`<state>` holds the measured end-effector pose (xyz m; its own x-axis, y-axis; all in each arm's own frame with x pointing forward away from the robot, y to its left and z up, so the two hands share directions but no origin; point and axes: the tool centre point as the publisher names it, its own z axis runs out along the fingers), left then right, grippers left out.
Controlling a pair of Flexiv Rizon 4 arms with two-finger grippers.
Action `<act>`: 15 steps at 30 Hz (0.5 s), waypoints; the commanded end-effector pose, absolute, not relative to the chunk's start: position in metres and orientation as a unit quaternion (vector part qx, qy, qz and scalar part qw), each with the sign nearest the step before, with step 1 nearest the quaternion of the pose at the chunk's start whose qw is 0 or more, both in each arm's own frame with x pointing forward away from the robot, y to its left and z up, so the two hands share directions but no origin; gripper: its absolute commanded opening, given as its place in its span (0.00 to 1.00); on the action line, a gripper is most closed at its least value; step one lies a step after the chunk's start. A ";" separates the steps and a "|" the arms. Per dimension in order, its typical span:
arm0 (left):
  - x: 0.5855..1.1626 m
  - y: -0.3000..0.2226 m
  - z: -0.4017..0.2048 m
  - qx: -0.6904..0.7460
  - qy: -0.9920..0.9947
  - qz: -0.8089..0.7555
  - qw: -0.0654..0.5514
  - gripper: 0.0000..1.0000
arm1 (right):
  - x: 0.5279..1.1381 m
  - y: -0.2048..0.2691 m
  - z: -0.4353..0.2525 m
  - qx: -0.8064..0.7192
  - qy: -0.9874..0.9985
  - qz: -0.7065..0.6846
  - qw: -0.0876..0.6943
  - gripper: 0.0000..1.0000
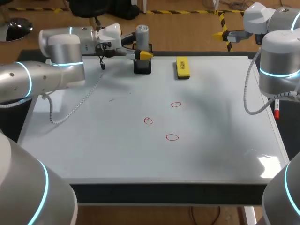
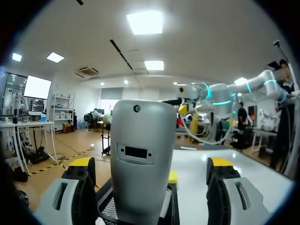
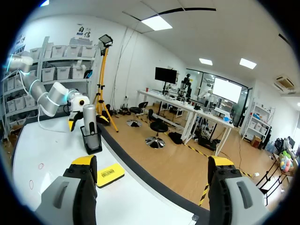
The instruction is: Pick up the inspection probe, press it on each red-marked spot on the whiteboard one by one, put down the probe, pick up the eraser, and wipe off all the red marks.
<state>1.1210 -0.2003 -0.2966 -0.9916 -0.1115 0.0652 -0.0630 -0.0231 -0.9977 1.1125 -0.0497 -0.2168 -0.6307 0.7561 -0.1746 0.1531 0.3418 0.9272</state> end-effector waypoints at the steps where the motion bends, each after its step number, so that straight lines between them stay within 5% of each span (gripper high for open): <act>1: 1.123 -0.201 -0.298 -0.061 0.696 -0.715 0.018 0.93 | 1.113 -0.050 -0.217 0.300 0.760 0.489 0.307 1.00; 12: 1.125 -0.206 -0.300 -0.063 0.695 -0.716 0.014 0.68 | 1.113 -0.050 -0.217 0.300 0.760 0.489 0.307 1.00; 15: 1.124 -0.207 -0.302 -0.064 0.698 -0.713 0.012 0.68 | 1.113 -0.050 -0.217 0.300 0.760 0.489 0.307 1.00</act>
<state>1.1208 -0.2047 -0.2989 -0.9911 -0.1111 0.0730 -0.0707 -0.0243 -0.9972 1.1125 -0.0497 -0.2168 -0.6307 0.7561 -0.1746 0.1531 0.3418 0.9272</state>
